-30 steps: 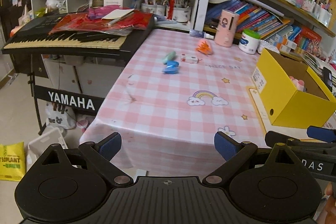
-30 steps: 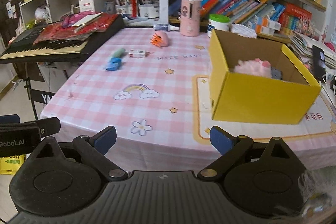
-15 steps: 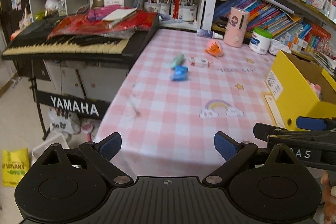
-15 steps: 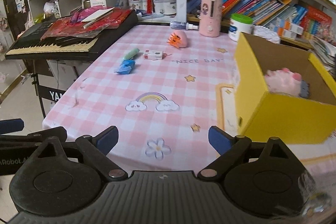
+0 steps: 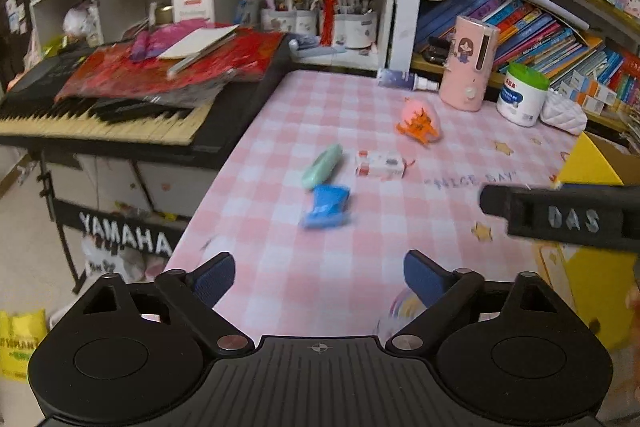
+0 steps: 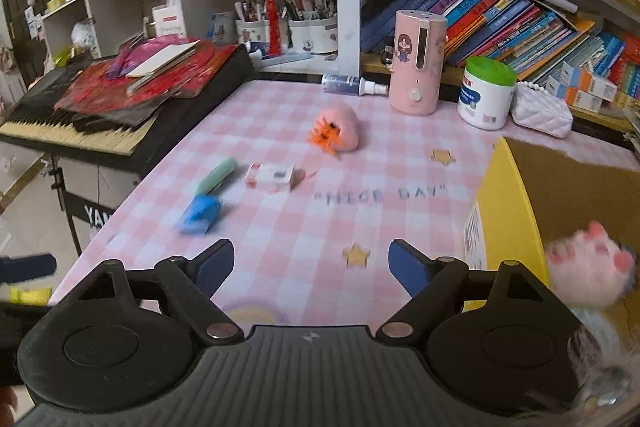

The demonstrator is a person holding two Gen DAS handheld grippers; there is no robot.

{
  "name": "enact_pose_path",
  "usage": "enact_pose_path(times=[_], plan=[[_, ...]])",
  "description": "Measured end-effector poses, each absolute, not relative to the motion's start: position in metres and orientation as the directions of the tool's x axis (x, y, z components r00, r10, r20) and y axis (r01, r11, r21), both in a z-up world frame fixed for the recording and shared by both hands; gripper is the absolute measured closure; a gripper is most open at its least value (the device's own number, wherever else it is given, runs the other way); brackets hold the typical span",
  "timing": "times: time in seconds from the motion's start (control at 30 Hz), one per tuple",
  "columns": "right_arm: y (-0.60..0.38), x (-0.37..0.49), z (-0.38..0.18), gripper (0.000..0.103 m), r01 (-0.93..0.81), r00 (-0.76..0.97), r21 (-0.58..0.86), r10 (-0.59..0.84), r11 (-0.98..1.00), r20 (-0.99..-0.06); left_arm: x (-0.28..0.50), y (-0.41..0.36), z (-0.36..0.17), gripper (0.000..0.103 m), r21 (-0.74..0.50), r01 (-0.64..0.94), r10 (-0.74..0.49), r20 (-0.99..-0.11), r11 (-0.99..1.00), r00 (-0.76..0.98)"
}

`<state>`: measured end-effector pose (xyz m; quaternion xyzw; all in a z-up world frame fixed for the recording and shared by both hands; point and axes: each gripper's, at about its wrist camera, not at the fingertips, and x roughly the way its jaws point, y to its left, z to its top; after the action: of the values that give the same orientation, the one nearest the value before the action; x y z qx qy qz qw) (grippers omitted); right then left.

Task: Organize objects
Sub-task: 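Grasp the blue toy car with the left gripper while the right gripper grasps the white cat-printed box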

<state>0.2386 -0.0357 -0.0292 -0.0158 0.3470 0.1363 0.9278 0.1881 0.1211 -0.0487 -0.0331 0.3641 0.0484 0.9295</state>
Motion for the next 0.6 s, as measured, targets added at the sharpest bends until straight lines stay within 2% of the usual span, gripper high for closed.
enact_pose_path(times=[0.1,0.33,0.43,0.5,0.57,0.6], plan=[[-0.033,0.269,-0.03,0.021,-0.265,0.721,0.09,0.26,0.96,-0.642,0.214,0.115,-0.055,0.018,-0.01,-0.098,0.066,-0.673,0.995,0.737],[-0.017,0.319,-0.033,0.021,-0.32,0.727,0.065,0.29,0.945,-0.622,0.27,0.114,-0.081,0.048,0.012,-0.099,0.079,-0.701,0.995,0.709],[-0.01,0.336,-0.04,0.021,-0.349,0.703,0.064,0.307,0.935,-0.641,0.287,0.114,-0.091,0.051,0.027,-0.096,0.086,-0.722,0.995,0.687],[-0.006,0.347,-0.046,0.021,-0.36,0.687,0.07,0.315,0.93,-0.655,0.296,0.115,-0.097,0.057,0.024,-0.094,0.081,-0.736,0.995,0.672],[-0.001,0.355,-0.053,0.021,-0.365,0.673,0.068,0.313,0.929,-0.67,0.302,0.12,-0.104,0.073,0.001,-0.097,0.064,-0.764,0.995,0.642],[0.002,0.358,-0.056,0.021,-0.369,0.667,0.065,0.312,0.927,-0.677,0.303,0.122,-0.106,0.074,-0.011,-0.102,0.057,-0.769,0.995,0.637]])
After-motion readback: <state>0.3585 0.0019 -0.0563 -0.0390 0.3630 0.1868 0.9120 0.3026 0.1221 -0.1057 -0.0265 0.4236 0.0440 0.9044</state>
